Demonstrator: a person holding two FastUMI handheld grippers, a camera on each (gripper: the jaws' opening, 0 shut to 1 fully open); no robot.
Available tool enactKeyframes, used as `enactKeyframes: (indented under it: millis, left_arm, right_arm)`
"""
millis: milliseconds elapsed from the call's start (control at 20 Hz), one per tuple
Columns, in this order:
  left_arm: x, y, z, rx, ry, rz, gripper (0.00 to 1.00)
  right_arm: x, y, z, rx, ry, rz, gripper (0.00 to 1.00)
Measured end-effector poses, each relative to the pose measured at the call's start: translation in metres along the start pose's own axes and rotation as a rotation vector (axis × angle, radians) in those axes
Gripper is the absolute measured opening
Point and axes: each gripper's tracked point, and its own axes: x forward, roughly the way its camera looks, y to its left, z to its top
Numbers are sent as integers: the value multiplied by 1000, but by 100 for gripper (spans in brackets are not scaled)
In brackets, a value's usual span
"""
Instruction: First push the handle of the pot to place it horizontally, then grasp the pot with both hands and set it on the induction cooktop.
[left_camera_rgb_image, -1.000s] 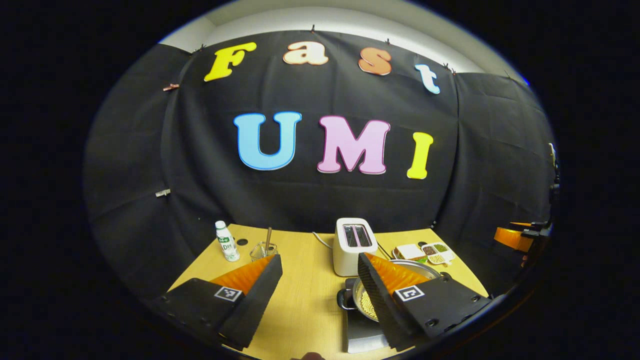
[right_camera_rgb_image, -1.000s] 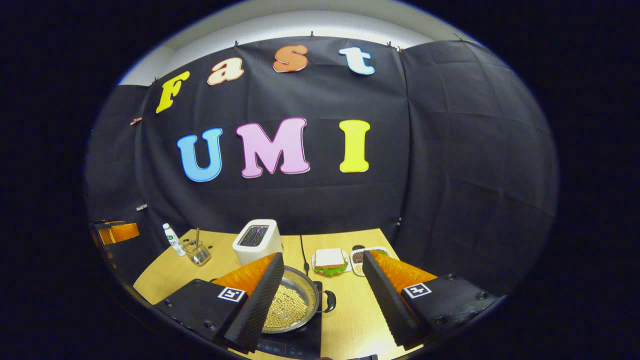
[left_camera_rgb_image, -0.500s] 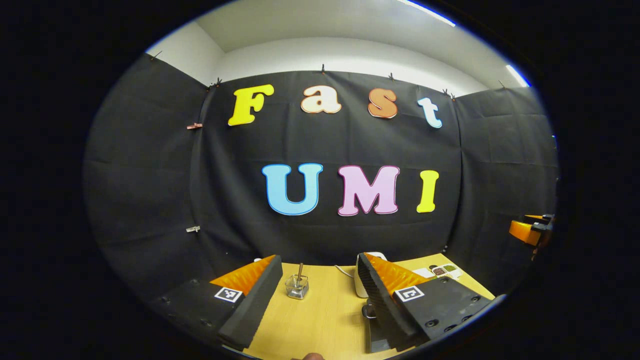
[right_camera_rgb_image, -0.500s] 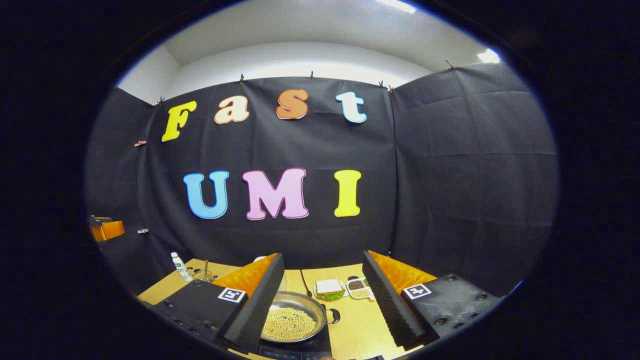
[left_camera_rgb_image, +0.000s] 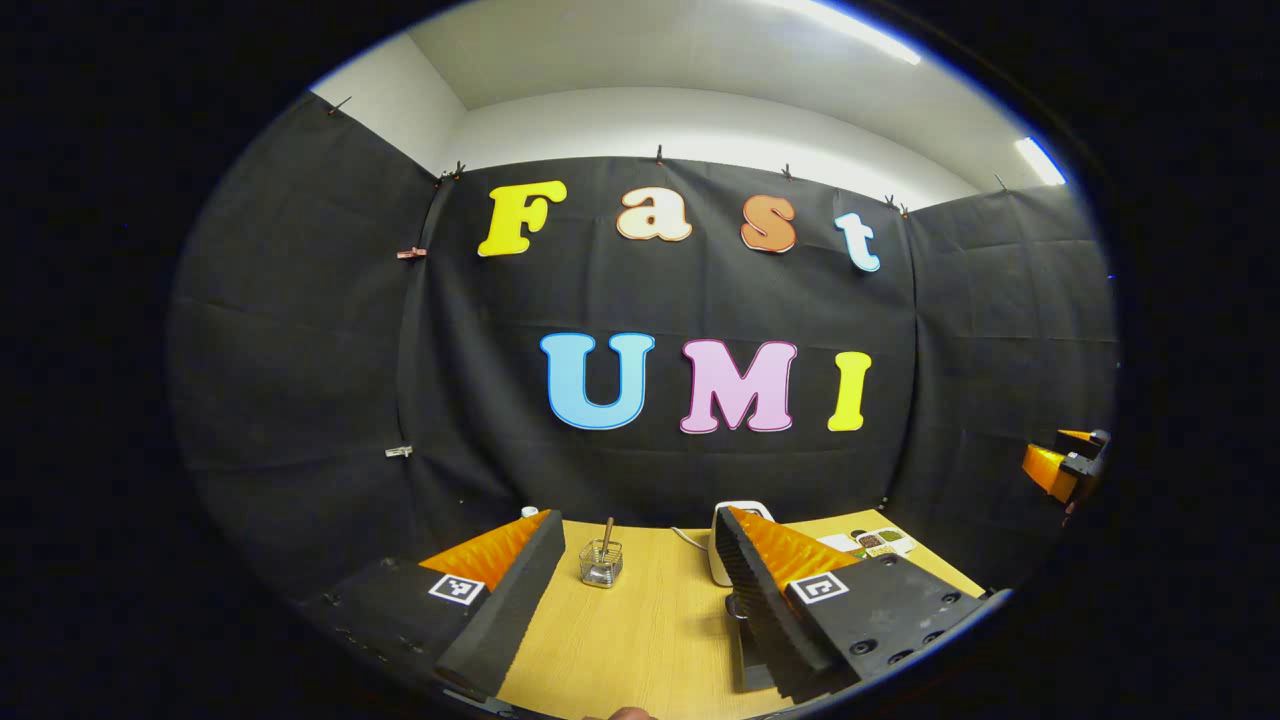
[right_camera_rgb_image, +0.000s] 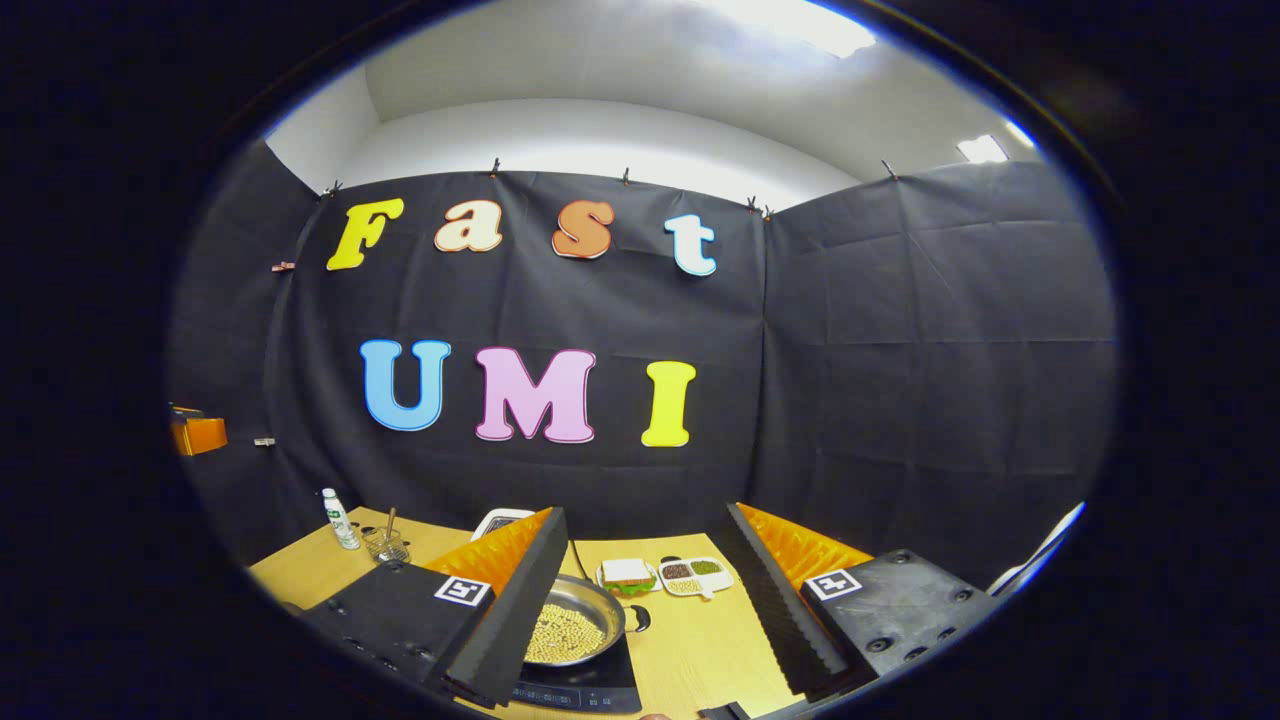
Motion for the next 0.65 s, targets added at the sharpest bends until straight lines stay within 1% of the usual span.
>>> enactKeyframes:
  millis: [150, 350, 450, 600, 650]
  left_arm:
    - [-1, 4, -8, -32, 14, 4, 95]
    - [1, 19, -13, -38, 6, 38, 95]
    - [3, 20, -19, -56, 20, 35, 95]
    - [6, 24, -25, -56, 32, 38, 95]
    - [7, 26, -26, -55, 33, 41, 92]
  right_arm:
    - [0, 1, 4, 10, -11, -2, 98]
    - [-1, 5, 4, 23, -12, -4, 98]
    - [-1, 1, 0, 24, -5, -19, 98]
    - [-3, -3, -4, 26, 5, -34, 98]
    - [-2, -3, -5, 29, 10, -35, 98]
